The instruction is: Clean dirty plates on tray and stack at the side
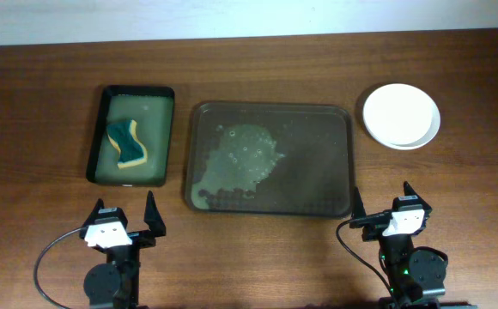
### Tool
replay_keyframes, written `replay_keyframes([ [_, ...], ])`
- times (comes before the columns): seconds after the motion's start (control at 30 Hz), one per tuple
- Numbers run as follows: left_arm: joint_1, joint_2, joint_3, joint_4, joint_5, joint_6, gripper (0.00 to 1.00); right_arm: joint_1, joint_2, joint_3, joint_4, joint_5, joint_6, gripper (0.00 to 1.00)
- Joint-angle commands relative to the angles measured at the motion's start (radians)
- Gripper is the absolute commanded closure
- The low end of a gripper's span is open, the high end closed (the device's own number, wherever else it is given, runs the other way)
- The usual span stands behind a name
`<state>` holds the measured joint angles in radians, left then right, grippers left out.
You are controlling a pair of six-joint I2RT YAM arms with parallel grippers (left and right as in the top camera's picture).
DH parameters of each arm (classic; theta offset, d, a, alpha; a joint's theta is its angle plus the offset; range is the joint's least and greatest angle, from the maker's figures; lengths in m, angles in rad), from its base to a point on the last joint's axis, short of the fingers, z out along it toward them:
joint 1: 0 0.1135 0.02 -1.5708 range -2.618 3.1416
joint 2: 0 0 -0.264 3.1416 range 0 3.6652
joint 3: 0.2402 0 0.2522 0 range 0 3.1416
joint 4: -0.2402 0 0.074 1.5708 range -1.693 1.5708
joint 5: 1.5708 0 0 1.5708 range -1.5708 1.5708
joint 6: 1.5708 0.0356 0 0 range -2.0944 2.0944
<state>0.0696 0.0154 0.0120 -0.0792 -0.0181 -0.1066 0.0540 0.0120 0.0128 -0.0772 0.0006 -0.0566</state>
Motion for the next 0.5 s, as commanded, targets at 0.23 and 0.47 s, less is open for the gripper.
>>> replay_keyframes([
  [0.23, -0.003, -0.010, -0.003, -0.009, 0.000, 0.064, 0.01, 0.004, -0.008, -0.007, -0.005, 0.012, 0.001, 0.02],
  [0.47, -0.004, -0.010, -0.003, -0.009, 0.003, 0.150, 0.01, 0.004, -0.008, -0.007, -0.005, 0.011, 0.001, 0.02],
])
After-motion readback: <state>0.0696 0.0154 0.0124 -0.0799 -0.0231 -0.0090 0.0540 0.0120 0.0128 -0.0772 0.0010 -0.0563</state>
